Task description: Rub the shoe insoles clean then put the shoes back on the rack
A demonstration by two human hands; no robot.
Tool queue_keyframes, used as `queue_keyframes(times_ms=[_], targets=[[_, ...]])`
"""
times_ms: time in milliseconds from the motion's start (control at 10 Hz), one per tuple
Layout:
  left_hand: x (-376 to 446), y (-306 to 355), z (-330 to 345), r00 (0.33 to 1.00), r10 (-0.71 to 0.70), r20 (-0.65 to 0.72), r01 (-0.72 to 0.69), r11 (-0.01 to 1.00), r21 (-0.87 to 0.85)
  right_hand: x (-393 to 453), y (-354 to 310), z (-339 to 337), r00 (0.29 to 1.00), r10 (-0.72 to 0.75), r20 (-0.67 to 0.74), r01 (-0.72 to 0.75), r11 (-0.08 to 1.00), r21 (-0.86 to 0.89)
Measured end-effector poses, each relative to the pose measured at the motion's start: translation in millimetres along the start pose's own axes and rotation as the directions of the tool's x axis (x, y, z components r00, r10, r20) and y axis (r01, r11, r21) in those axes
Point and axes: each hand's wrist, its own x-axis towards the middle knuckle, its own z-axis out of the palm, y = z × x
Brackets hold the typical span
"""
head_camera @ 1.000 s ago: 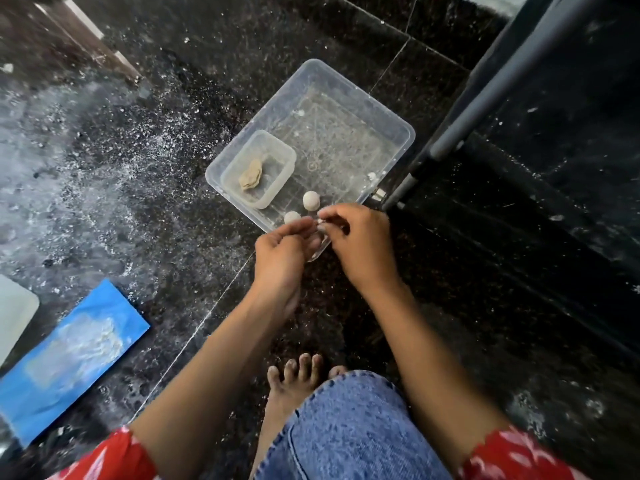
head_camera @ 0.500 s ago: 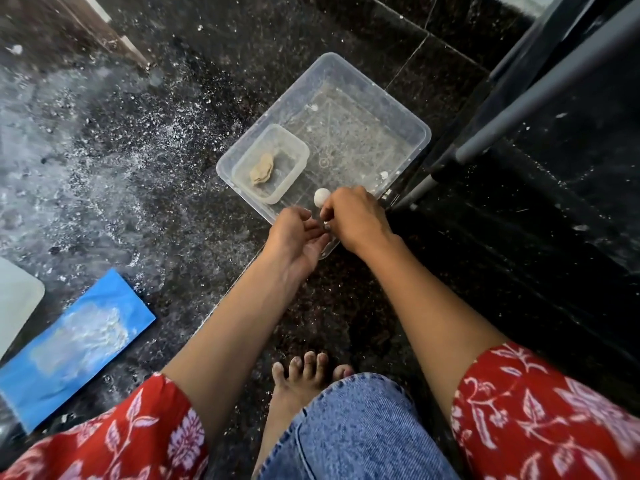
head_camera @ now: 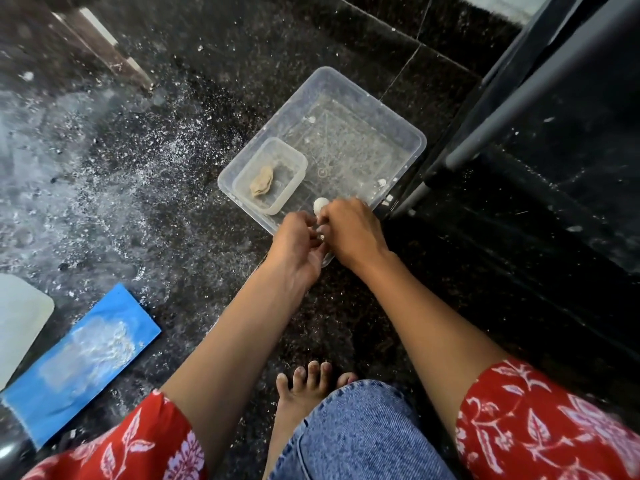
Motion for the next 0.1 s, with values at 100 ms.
queue_keyframes(times_ms=[100], targets=[[-6.3, -3.9, -3.0, 0.997, 0.070, -0.025, -0.070, 0.998, -0.008, -17.5, 2.6, -6.6, 0.991, -0.061, -0.118, 0.063, 0.998, 0.020]])
